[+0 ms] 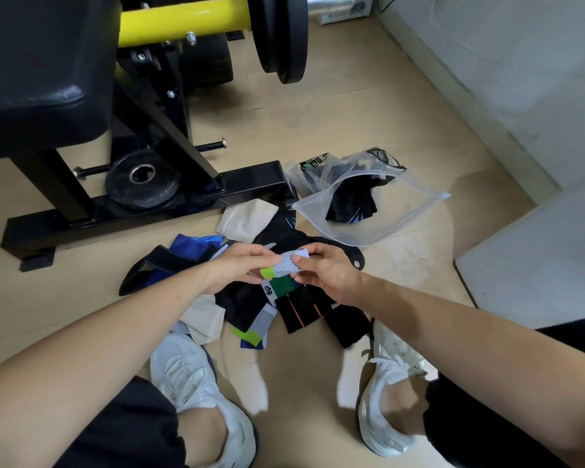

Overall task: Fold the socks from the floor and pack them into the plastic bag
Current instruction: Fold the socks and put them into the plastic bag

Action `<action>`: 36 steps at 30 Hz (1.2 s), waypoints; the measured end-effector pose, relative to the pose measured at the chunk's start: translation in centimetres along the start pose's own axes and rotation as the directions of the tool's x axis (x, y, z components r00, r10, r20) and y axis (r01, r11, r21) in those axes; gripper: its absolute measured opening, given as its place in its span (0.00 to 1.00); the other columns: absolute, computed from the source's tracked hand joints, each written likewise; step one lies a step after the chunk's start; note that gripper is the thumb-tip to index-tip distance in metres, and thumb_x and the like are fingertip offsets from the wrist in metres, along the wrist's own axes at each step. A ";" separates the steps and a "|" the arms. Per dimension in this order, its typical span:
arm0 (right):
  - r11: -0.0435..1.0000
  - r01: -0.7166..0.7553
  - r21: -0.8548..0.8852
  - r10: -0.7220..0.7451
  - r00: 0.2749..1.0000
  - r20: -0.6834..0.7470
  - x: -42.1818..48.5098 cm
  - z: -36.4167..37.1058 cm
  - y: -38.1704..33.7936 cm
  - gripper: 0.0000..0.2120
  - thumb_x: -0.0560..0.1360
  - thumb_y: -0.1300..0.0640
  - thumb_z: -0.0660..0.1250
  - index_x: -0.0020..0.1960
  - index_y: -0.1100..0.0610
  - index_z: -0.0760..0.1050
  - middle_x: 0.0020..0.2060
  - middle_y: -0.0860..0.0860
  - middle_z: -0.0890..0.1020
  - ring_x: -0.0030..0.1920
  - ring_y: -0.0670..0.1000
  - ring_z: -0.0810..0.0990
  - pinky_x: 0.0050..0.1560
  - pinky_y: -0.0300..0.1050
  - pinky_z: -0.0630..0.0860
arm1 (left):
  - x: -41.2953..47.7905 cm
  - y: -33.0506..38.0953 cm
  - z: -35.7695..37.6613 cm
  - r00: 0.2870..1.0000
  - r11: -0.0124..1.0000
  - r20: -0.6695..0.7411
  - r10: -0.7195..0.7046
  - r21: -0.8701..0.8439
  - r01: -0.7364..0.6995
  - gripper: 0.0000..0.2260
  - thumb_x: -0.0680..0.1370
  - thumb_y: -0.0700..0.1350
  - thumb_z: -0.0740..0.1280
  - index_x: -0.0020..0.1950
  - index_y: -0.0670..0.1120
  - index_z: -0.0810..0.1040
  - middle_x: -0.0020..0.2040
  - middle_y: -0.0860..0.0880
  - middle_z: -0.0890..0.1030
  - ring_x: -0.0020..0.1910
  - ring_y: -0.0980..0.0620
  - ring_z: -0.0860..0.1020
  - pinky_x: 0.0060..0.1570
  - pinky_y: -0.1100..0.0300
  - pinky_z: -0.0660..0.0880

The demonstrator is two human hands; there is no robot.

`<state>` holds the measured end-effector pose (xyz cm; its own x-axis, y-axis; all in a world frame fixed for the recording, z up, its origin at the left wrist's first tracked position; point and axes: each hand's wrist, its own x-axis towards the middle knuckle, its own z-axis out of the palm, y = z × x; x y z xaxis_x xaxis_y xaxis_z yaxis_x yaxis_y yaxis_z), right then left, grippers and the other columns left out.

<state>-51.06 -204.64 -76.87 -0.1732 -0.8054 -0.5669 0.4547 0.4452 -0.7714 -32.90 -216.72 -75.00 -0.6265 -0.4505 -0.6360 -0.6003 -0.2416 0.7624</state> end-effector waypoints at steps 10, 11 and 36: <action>0.895 0.147 -0.421 -0.183 0.982 -0.045 -3.4 -1.5 -2.0 0.10 0.73 0.63 0.75 0.48 0.61 0.75 0.45 0.59 0.83 0.40 0.51 0.82 0.40 0.40 0.78 | -0.5 3.5 0.9 0.991 0.979 0.061 0.120 0.159 -0.129 0.14 0.71 0.43 0.79 0.55 0.47 0.84 0.51 0.45 0.87 0.53 0.46 0.84 0.62 0.45 0.77; 0.814 0.182 -0.552 -0.232 0.972 -0.022 -4.0 -1.8 -2.9 0.10 0.72 0.62 0.76 0.48 0.59 0.75 0.42 0.55 0.82 0.39 0.49 0.80 0.40 0.40 0.76 | -0.5 4.1 1.1 0.987 0.976 0.065 0.147 0.152 -0.156 0.14 0.70 0.42 0.80 0.55 0.46 0.85 0.50 0.44 0.87 0.51 0.48 0.83 0.61 0.46 0.77; 0.474 0.133 -0.870 -0.396 0.915 -0.076 -4.2 -8.2 -10.5 0.18 0.79 0.66 0.63 0.64 0.51 0.81 0.56 0.53 0.83 0.31 0.53 0.83 0.42 0.47 0.83 | 3.3 8.3 5.9 0.773 0.440 -0.139 0.619 0.876 -0.195 0.21 0.80 0.53 0.67 0.72 0.51 0.70 0.69 0.47 0.67 0.65 0.42 0.71 0.59 0.44 0.73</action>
<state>-62.24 -202.75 -68.81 -0.4045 -0.8837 -0.2353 -0.5678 0.4444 -0.6929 -42.87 -215.16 -71.49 -0.7870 -0.6170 -0.0032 -0.5776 0.7349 0.3554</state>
